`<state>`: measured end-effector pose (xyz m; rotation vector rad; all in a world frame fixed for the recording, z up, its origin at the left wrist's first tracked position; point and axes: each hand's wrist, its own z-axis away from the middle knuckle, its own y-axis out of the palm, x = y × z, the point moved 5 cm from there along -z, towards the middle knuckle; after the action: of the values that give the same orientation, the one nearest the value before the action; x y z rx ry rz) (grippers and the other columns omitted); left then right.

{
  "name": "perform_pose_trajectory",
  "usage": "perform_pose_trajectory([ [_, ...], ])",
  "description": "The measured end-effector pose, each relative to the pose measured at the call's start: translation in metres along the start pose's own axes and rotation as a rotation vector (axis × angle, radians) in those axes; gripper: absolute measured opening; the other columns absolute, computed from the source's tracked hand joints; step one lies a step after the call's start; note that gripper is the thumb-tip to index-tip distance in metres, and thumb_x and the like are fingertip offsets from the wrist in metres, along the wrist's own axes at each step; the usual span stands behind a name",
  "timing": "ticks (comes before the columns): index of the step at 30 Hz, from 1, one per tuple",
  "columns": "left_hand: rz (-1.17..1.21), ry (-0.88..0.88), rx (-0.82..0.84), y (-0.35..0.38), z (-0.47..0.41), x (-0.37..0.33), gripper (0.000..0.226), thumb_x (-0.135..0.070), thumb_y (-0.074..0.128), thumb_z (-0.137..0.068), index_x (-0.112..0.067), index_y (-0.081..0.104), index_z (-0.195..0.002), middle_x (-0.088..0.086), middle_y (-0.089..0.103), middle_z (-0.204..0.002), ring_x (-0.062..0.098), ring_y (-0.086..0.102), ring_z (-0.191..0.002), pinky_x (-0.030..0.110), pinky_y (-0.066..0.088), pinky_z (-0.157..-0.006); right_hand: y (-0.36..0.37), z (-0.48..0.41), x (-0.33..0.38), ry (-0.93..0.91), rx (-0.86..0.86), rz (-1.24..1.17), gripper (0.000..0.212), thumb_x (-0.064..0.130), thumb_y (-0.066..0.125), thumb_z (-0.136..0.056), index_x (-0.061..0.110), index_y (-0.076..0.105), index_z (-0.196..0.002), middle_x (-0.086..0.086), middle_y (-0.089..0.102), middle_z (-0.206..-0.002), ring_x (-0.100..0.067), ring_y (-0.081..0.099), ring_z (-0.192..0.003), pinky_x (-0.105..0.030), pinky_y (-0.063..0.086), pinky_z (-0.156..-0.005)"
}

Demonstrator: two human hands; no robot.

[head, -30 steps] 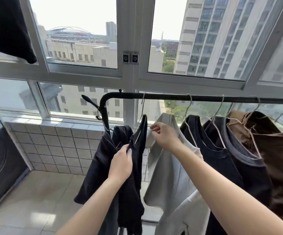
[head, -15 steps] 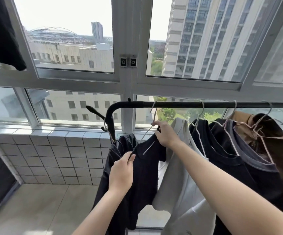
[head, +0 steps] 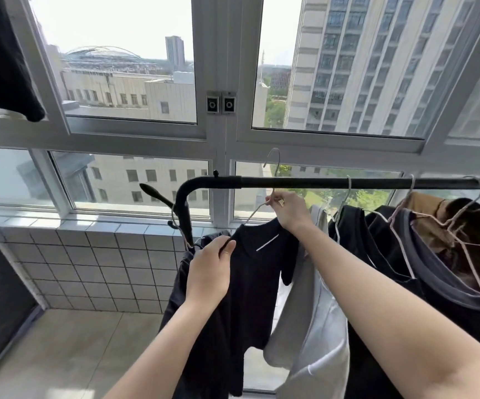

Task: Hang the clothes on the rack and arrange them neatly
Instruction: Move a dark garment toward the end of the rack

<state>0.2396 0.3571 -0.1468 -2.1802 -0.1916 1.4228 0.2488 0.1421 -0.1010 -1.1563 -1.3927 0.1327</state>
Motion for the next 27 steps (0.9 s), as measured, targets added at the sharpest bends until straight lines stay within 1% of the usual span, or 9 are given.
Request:
perform_pose_trajectory([
  [3,0.007,0.018,-0.017,0.000,-0.018,-0.001,0.032,-0.029,0.053,-0.095,-0.033,0.051,-0.063,-0.015,0.048,-0.048,0.002,0.045,-0.051,0.023,0.032,-0.055,-0.003,-0.012,-0.021,0.039,-0.014,0.048,0.026,0.039,0.058,-0.088,0.035,0.059,-0.062,-0.003,0.070,-0.105,-0.019,0.060,-0.106,-0.030,0.043,-0.086],
  [7,0.009,-0.031,0.004,0.008,-0.030,0.024,0.018,-0.036,0.057,-0.091,-0.026,0.072,-0.088,-0.014,0.065,-0.070,0.011,0.062,-0.075,0.032,0.047,-0.071,-0.005,-0.001,-0.039,0.096,0.070,0.007,0.026,0.036,0.061,-0.089,0.013,0.068,-0.081,-0.003,0.068,-0.090,-0.020,0.059,-0.086,-0.029,0.042,-0.072],
  [10,-0.033,-0.096,0.039,0.012,-0.029,0.045,0.020,-0.046,0.056,-0.089,-0.033,0.071,-0.092,-0.015,0.065,-0.074,0.019,0.065,-0.086,0.037,0.049,-0.076,0.001,0.009,-0.052,0.141,0.166,-0.007,0.020,0.024,0.060,-0.091,0.006,0.069,-0.094,-0.002,0.072,-0.095,-0.017,0.064,-0.092,-0.026,0.043,-0.075],
  [12,-0.093,-0.138,0.050,0.012,-0.026,0.053,0.023,-0.050,0.054,-0.088,-0.036,0.070,-0.096,-0.016,0.066,-0.077,0.018,0.064,-0.090,0.039,0.049,-0.079,0.004,0.012,-0.057,0.142,0.199,0.008,0.017,0.021,0.061,-0.090,0.005,0.067,-0.088,0.002,0.071,-0.085,-0.012,0.066,-0.088,-0.022,0.043,-0.072],
  [14,-0.120,-0.164,0.058,0.011,-0.024,0.059,0.023,-0.051,0.055,-0.088,-0.038,0.070,-0.099,-0.015,0.070,-0.088,0.016,0.062,-0.095,0.041,0.050,-0.084,0.005,0.017,-0.062,0.140,0.226,0.028,0.020,0.023,0.064,-0.088,0.005,0.062,-0.080,0.010,0.061,-0.068,0.000,0.060,-0.066,-0.014,0.038,-0.058],
  [16,-0.102,-0.176,0.087,0.010,-0.020,0.064,0.021,-0.049,0.057,-0.087,-0.038,0.070,-0.099,-0.016,0.071,-0.094,0.012,0.062,-0.096,0.042,0.049,-0.088,0.005,0.025,-0.063,0.122,0.265,0.070,0.026,0.025,0.064,-0.088,0.000,0.065,-0.084,0.010,0.060,-0.066,0.000,0.057,-0.061,-0.010,0.038,-0.053],
  [20,-0.068,-0.152,0.178,0.009,-0.011,0.070,0.007,-0.041,0.064,-0.085,-0.043,0.070,-0.082,-0.017,0.072,-0.085,0.007,0.065,-0.089,0.039,0.052,-0.086,0.003,0.042,-0.069,0.065,0.327,0.153,0.027,0.031,0.069,-0.084,0.004,0.071,-0.087,-0.007,0.070,-0.090,-0.019,0.061,-0.083,-0.031,0.047,-0.077],
  [25,-0.144,-0.134,0.344,0.011,0.006,0.081,0.007,-0.034,0.072,-0.079,-0.039,0.071,-0.073,-0.016,0.072,-0.079,0.002,0.063,-0.081,0.035,0.053,-0.081,0.010,0.074,-0.076,0.060,0.358,0.160,0.024,0.028,0.069,-0.083,0.005,0.073,-0.089,0.007,0.060,-0.072,-0.004,0.054,-0.066,-0.007,0.039,-0.054],
  [27,-0.168,-0.130,0.431,0.012,0.015,0.087,0.002,-0.036,0.074,-0.075,-0.036,0.073,-0.077,-0.015,0.072,-0.080,0.002,0.064,-0.077,0.033,0.054,-0.080,0.017,0.085,-0.079,0.080,0.369,0.133,0.022,0.025,0.068,-0.084,0.003,0.072,-0.090,-0.002,0.068,-0.081,-0.009,0.060,-0.072,-0.006,0.042,-0.061],
])
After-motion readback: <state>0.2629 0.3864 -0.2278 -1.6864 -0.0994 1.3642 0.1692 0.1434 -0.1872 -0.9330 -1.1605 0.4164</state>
